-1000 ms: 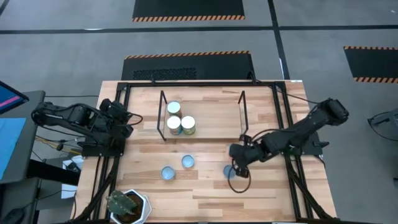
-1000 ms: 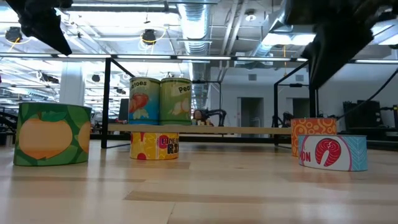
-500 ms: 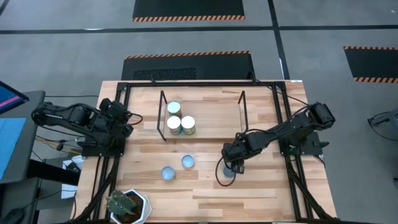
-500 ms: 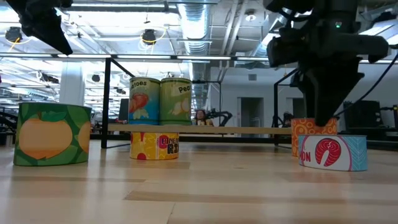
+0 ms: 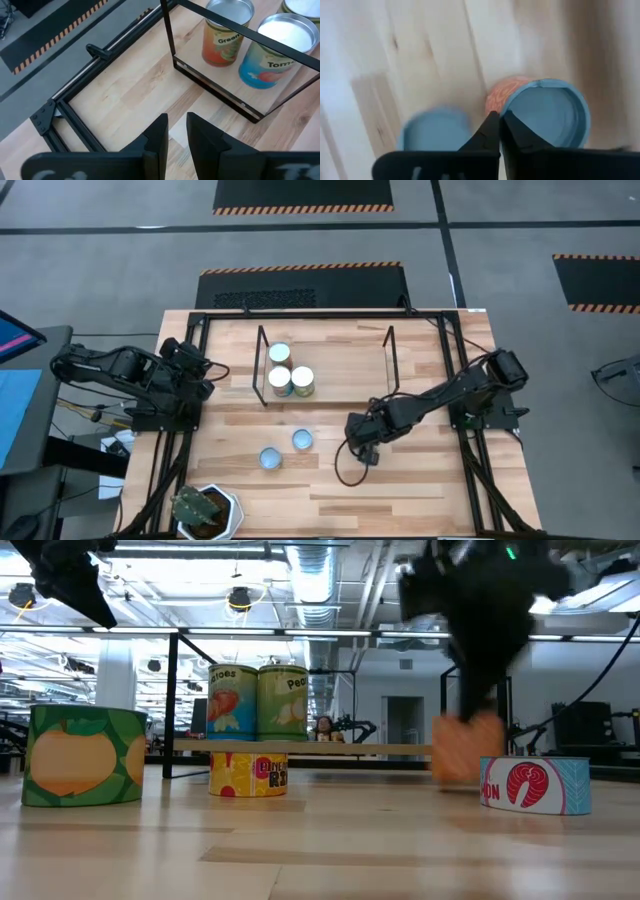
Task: Pick and place cans onto a shelf
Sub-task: Put the canned saucy meatballs on the shelf
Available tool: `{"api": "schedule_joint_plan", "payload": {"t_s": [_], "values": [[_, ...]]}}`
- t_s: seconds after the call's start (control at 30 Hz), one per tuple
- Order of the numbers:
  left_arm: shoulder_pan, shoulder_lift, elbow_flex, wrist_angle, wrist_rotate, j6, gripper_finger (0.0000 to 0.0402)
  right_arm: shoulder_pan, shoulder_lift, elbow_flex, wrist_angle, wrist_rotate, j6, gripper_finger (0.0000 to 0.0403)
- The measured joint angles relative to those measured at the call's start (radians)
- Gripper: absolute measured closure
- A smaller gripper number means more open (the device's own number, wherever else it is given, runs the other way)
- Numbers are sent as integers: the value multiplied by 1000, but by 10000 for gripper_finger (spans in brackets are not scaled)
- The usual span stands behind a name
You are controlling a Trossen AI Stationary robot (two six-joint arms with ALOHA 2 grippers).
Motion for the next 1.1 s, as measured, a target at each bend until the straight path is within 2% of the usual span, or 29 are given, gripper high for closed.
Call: {"api": "schedule_joint_plan", "payload": {"t_s": [0.2,0.33,0.53,0.73,0.83,0.93,1.1], "values": [[0,0,0,0,0,0,341,-67,-8,187,-70,108,-205,397],[0,0,0,0,0,0,341,-171,-10,241,-42,118,-355,396],[0,0,0,0,0,0,341,-369,0,240,-38,75,-483,396],[0,0,0,0,0,12,341,-498,40,238,46,-44,-571,398],[0,0,0,0,-9,15,341,-526,87,242,94,-68,-599,395],[0,0,0,-1,-25,17,341,-539,124,248,76,-34,-627,396],[0,8,0,0,-28,34,341,-544,127,266,82,-42,-639,384]]}}
